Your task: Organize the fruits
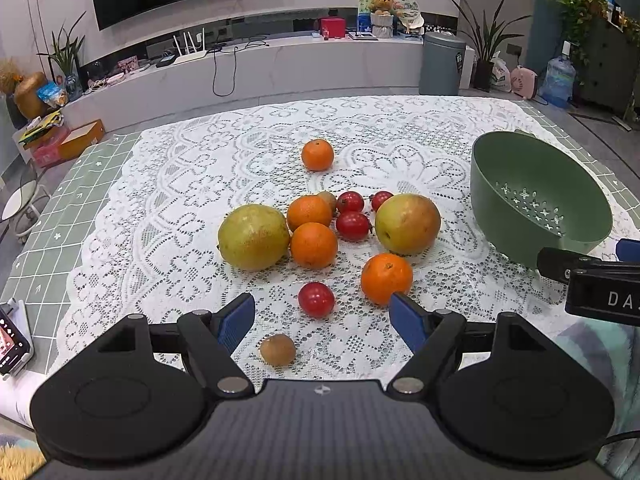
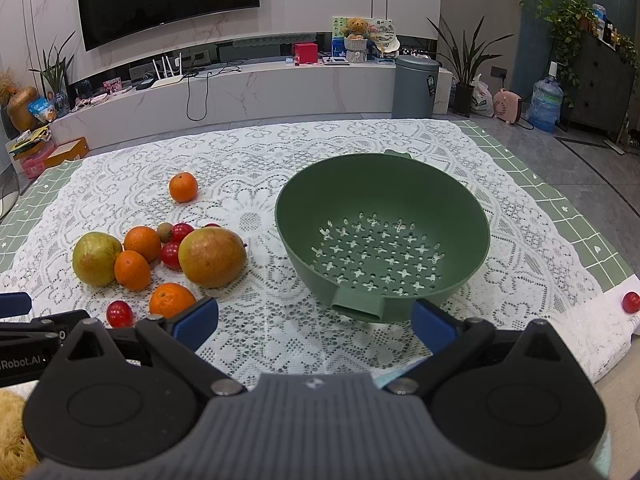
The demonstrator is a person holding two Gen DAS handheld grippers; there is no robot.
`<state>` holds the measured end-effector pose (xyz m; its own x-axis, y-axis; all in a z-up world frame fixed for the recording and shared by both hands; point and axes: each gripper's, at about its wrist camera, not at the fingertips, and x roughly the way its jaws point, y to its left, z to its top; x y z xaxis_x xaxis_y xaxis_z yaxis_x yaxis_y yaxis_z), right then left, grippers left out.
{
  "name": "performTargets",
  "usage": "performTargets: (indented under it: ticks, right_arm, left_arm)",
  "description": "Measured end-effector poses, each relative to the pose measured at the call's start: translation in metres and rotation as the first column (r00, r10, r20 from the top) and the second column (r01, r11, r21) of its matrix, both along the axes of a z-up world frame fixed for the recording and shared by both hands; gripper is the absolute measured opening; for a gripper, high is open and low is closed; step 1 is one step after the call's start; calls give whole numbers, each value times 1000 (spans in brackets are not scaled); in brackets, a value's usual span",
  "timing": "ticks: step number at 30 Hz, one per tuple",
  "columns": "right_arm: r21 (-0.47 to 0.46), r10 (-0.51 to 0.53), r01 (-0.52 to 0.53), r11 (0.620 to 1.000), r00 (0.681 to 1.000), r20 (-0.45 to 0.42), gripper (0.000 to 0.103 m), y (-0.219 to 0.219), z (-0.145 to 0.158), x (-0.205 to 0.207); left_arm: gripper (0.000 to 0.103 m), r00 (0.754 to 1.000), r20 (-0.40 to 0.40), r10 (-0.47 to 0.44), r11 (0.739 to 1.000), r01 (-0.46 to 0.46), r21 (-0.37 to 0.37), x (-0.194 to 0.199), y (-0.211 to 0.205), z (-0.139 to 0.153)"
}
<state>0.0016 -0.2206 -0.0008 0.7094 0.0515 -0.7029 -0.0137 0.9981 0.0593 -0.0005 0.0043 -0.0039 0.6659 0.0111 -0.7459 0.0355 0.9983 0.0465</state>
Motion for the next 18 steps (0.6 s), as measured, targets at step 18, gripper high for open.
performTargets:
  ticks: [18]
  right_arm:
    - [-4, 1, -1, 1000, 1000, -1, 99, 0, -1, 1]
  left_arm:
    - [89, 1000, 0, 0, 1000, 0, -1, 0, 0, 0]
